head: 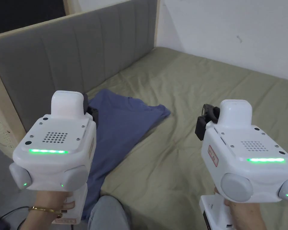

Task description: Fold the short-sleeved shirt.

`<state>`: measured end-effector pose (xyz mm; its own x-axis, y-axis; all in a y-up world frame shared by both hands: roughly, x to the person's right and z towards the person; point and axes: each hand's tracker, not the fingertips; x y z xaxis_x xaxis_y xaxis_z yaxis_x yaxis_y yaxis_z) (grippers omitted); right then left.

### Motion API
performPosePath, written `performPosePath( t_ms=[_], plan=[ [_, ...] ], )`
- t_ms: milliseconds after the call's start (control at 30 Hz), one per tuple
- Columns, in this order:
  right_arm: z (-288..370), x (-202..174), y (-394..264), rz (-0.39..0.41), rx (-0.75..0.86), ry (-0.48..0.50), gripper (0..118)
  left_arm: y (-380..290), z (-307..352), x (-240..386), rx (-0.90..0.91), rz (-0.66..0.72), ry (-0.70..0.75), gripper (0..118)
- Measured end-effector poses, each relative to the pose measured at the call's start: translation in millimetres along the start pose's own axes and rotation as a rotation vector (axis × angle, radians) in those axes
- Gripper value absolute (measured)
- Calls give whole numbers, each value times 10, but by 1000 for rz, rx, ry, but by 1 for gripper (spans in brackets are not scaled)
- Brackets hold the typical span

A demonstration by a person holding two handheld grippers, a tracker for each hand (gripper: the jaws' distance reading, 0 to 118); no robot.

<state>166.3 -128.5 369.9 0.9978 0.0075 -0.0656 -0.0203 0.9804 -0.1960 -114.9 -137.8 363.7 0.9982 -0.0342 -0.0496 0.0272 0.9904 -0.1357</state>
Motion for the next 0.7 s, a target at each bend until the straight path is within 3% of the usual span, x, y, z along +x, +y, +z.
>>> performPosePath(
  t_ms=[67,100,167,200,267,500,700],
  plan=[
    [-19,9,0,-5,-6,4,0,43,-78,-14,-15,-13,-7,18],
    [-29,22,-1,-9,-12,6,0,70,-154,-25,-34,-21,-20,34],
    [-39,39,-8,-12,-16,5,0,113,-368,-14,-120,-32,-46,92],
    [-46,51,-13,-10,-18,1,0,149,-503,-20,-160,-24,-59,112],
    [-67,90,-25,-6,-26,-5,0,144,-792,-42,-184,-3,-101,118],
    [-235,253,-52,21,-59,-33,0,184,-2166,113,-531,-20,-195,118],
    [-580,441,-128,10,-112,-73,0,-268,-3452,489,-734,-92,-230,118]
  ],
)
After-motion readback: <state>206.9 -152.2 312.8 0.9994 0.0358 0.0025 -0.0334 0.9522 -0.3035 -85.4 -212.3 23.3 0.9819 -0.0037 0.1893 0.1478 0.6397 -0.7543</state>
